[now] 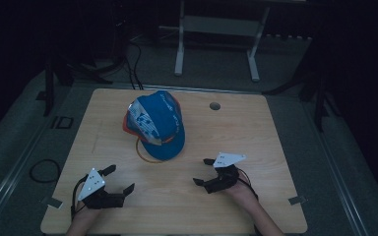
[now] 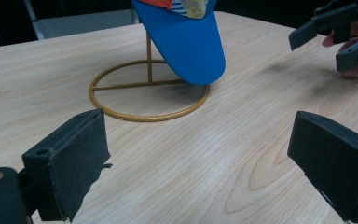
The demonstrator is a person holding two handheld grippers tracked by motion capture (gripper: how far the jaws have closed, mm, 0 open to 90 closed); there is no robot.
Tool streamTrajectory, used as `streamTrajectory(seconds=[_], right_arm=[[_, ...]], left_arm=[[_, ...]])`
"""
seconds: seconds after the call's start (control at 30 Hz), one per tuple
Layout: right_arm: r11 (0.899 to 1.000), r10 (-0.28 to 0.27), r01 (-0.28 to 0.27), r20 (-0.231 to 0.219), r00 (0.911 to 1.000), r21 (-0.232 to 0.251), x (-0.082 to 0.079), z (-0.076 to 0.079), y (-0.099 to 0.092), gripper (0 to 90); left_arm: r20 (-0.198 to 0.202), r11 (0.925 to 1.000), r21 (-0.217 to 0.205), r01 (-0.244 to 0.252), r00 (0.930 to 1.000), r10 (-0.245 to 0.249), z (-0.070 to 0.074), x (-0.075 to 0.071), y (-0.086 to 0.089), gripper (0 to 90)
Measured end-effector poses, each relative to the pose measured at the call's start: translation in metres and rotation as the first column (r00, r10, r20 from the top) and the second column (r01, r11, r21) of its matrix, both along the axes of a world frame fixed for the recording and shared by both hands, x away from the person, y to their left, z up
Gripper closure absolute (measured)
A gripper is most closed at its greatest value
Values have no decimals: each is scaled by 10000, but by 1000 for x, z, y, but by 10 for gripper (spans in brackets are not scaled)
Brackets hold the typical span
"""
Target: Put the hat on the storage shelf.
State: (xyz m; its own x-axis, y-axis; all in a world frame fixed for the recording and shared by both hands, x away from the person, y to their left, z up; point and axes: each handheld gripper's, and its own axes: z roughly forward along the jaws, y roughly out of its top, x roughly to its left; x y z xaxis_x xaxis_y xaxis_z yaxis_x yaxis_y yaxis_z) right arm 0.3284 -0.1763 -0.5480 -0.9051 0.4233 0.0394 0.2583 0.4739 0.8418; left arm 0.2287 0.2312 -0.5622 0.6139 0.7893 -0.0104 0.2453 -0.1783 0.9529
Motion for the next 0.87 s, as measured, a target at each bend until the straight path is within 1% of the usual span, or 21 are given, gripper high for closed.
streamTrajectory(seconds=[0.07, 0.17, 0.33, 0.43, 0.53, 0.6, 0.67, 0.77, 0.87], right_arm=[[9998, -107, 106, -55, 9999, -153, 0, -2, -6, 148], [9992, -363, 361, -148, 9992, -146, 0, -5, -15, 148], [9986, -532, 532, -100, 9985, -65, -1, -6, -29, 148], [9966, -817, 817, 3, 9967, -103, 1, -6, -40, 148], [9937, -1114, 1116, -134, 9937, 105, 4, -7, -52, 148], [9913, -1297, 1300, -133, 9915, 190, 6, -8, -58, 148], [9883, -1453, 1463, -251, 9891, 440, 7, -9, -62, 148], [9851, -1613, 1631, -358, 9863, 554, 8, -11, -65, 148], [9846, -1630, 1649, -365, 9859, 576, 9, -12, -66, 148]], left_arm=[[-24, 10000, -15, -4, 10000, 4, 0, 0, 0, 53], [-22, 10000, 17, 7, 10000, -7, -1, 0, -1, 53], [-22, 10000, 3, 1, 10000, -1, -1, 0, 0, 53], [-38, 10000, 40, 14, 10000, -14, -1, 0, -1, 53], [-32, 9999, 97, 82, 10000, -82, -1, 0, -3, 53], [-37, 9999, 103, 101, 9999, -101, -1, 0, -3, 53], [-43, 9999, 123, 109, 9999, -108, -1, 0, -2, 53], [-4, 9999, 59, 136, 9999, -136, -1, -1, -2, 53], [-14, 9999, 45, 163, 9999, -163, -1, -1, -2, 53]])
